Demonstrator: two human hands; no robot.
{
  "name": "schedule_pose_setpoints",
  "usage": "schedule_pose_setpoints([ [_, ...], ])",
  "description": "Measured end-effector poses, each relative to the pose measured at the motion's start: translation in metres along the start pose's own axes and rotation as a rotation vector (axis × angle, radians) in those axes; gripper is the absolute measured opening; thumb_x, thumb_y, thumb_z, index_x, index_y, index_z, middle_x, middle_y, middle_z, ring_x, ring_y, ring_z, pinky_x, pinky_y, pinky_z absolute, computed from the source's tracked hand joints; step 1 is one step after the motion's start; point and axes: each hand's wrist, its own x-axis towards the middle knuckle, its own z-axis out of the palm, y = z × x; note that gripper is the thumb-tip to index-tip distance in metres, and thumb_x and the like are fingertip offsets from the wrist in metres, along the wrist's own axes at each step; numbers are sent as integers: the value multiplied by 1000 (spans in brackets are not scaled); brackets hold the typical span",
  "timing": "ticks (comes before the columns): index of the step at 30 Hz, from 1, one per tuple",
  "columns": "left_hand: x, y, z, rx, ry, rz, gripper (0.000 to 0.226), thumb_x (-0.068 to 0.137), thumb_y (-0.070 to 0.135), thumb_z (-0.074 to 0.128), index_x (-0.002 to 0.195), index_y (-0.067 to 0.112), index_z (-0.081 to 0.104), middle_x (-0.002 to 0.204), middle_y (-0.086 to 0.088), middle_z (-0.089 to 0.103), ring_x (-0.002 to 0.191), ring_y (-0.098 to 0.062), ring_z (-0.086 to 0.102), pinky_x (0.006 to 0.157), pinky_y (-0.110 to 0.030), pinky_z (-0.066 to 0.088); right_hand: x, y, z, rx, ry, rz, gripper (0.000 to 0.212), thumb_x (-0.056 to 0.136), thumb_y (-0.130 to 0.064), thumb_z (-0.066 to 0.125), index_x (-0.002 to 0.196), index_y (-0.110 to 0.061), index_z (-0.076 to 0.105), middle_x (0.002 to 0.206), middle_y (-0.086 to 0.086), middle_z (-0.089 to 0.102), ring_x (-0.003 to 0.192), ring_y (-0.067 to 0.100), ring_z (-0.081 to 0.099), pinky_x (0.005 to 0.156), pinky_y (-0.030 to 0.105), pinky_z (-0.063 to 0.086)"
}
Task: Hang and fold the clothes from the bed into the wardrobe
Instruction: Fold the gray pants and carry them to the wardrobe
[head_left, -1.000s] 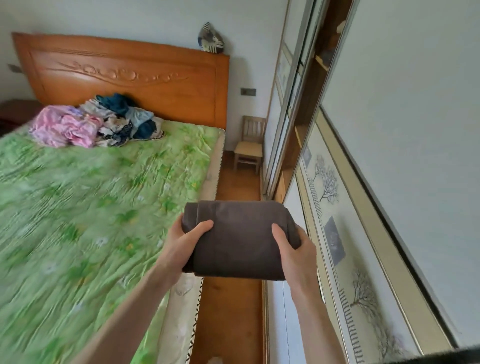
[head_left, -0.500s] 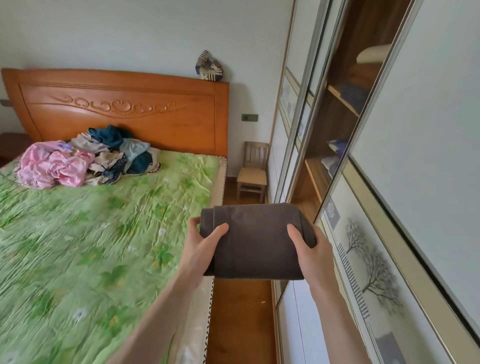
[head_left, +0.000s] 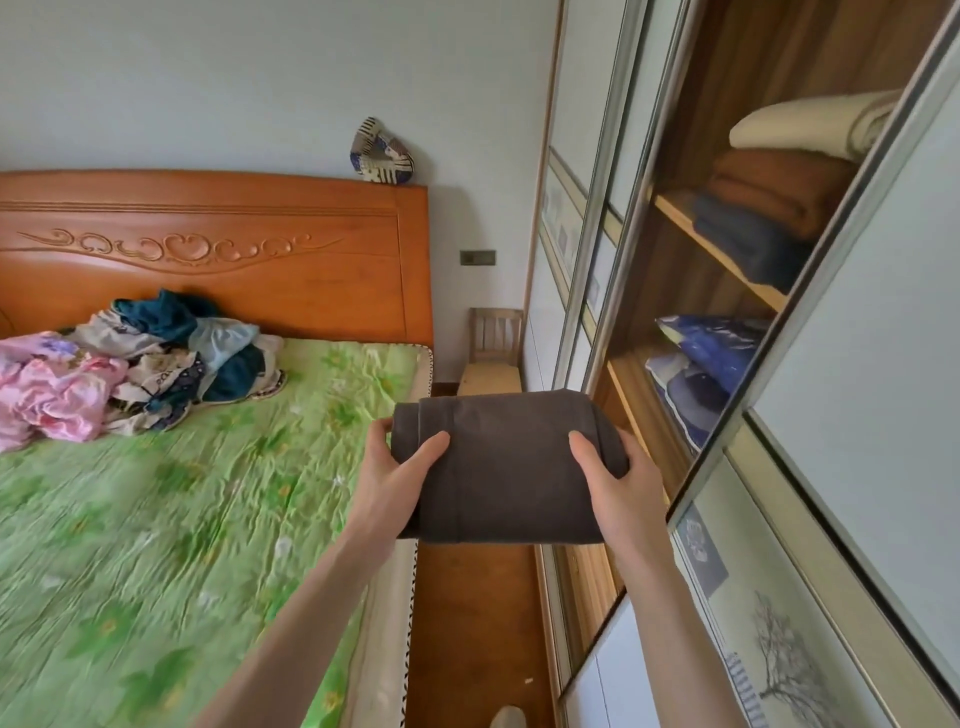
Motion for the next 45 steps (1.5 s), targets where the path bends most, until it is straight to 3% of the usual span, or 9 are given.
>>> schedule_pose_setpoints([
  [7,108,38,43,36,10,37,48,92,39,78,129,30,49,117,2,68,98,-15,70,66,-29,55,113,-29,25,58,-38,-27,39,96,-49,66,131,-34,57,99,-29,53,89,-2,54,68,16,43],
  [12,180,60,77,30,-31,28,48,90,42,80,126,31,51,119,0,69,102,-21,71,80,-43,63,183,-44,32,55,23,-49,24,97,-45,66,118,-38,57,95,-30,53,84,-8,51,64,12,38],
  [16,221,71,100,13,-59,34,44,89,40,81,122,31,54,118,0,70,102,-21,72,77,-39,62,225,-46,35,83,49,-69,21,95,-45,68,115,-40,64,100,-28,61,91,-7,58,69,17,45],
  [20,249,91,122,2,-133,23,39,89,39,80,119,31,55,117,0,70,102,-21,71,72,-34,58,250,-56,30,42,59,-71,15,94,-45,69,98,-51,56,98,-34,57,87,-7,58,71,16,46],
  [26,300,122,161,46,-261,58,57,90,42,78,136,24,50,121,0,65,103,-20,68,71,-32,55,283,-75,18,-21,141,-58,32,96,-48,66,123,-43,50,104,-30,51,92,-7,51,72,10,39],
  [31,351,136,199,61,-438,85,62,93,42,76,144,24,46,121,4,64,103,-15,67,69,-25,53,310,-78,21,-59,339,-38,56,91,-60,65,140,-35,56,131,-18,58,126,9,55,109,37,45],
  [38,423,162,241,113,-713,43,48,94,40,74,134,29,49,112,5,68,92,-12,71,58,-20,54,337,-87,49,27,548,47,33,96,-46,66,128,-43,57,111,-31,57,105,-6,56,82,16,44],
  [42,449,173,258,130,-826,23,44,92,39,77,129,30,55,112,1,72,93,-16,73,63,-28,58,340,-97,58,50,646,78,46,95,-48,66,140,-39,56,117,-29,58,108,-6,55,98,29,47],
  [45,455,182,264,165,-915,13,51,90,42,78,133,29,53,114,-2,72,96,-21,74,67,-33,60,332,-109,58,77,664,110,36,96,-48,65,131,-47,57,117,-29,60,109,-3,57,104,32,48],
])
